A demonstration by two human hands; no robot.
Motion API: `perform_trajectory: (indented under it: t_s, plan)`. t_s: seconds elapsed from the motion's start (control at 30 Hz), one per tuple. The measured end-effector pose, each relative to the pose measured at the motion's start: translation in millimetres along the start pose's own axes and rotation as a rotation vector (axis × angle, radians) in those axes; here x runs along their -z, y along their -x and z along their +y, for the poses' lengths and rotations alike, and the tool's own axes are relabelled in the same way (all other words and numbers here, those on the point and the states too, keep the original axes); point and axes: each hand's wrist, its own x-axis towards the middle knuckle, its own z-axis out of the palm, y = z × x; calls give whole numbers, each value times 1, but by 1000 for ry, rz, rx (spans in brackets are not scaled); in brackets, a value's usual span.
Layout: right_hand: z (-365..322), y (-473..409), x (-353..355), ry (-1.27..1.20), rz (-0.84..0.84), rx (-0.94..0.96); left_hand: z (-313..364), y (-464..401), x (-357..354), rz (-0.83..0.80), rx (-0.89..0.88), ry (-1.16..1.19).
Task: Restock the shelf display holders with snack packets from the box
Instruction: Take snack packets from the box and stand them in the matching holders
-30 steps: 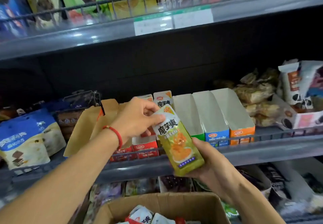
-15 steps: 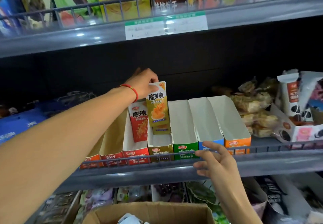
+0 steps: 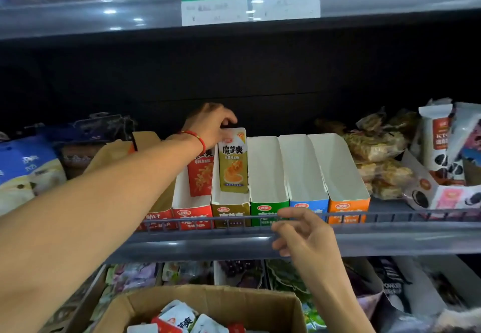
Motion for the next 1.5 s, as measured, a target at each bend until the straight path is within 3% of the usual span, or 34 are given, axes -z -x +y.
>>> perform_trajectory:
  t_s: [0.1,0.17,0.23,0.43,0.6,0.73,1.07,1.17,1.27,1.37,1.43,1.5]
  plan:
    - [3,4,-6,56,-112,4,-2,33,10,204,-60,59]
    - [8,7,-15,138,-217,-10,-6,80,14,246,-107,157]
    - [16,10,-28,213,-309,-31,-10,140,13,103,-158,228]
    - [64,28,-88,779,-652,20,-53,300,-47,-680,-144,230]
    - [107,49,-118,1004,-869,-15,-83,342,-87,-731,46,253]
    - [130,73,-136,1169,-840,-52,-89,345,-84,-686,93,314]
    - [142,86,-154,1044,-578,-84,-88,339,-74,-678,185,289]
    - [111,72,-135,862,-499,-100,-82,336,-69,-554,237,328]
    - [68,62,-104,474,-327,-128,-78,335,-65,-375,450,564]
    - [41,73,-89,52,-267,-229,-58,339,-59,-410,717,974]
    - [35,83,-93,-120,-287,-313,-44,339,-62,-400,792,1339]
    - [34,90,-97,-186,-279,-353,-31,337,-59,-410,796,1464]
